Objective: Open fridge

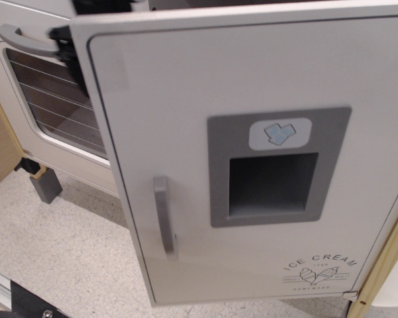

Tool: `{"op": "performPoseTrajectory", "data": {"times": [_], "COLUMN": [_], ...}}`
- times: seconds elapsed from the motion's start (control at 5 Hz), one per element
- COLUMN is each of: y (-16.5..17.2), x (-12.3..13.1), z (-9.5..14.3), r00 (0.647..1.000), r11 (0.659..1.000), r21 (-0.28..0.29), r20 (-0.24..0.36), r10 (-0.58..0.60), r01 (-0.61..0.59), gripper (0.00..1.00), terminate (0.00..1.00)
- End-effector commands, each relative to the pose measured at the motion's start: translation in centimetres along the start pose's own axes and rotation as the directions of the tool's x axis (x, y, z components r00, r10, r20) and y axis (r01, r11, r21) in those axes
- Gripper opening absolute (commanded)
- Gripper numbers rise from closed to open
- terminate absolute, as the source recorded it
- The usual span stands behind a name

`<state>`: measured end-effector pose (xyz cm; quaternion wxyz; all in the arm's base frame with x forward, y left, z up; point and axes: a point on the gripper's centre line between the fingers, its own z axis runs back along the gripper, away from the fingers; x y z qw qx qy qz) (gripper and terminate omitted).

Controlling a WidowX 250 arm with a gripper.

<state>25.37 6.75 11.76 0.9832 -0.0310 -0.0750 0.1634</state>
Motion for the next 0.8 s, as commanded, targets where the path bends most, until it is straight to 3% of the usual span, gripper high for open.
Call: {"op": "performPoseTrajectory", "data": {"times": [0.0,0.4,0.6], "y": [-0.1,-1.0,-1.0], "x": [-3.4,-6.5,-8.1], "z": [3.3,4.0,4.4], "r00": [0.995,0.977,0.969], "r11": [0.994,0.981,0.971], "r21": [-0.054,-0.083,-0.093], "r20": [-0.024,-0.104,-0.092], "r10": [-0.092,-0.184,-0.229], "r01": [0.091,0.176,0.221], "gripper": [1.0,1.0,1.0], "terminate": [0.0,0.0,1.0]}}
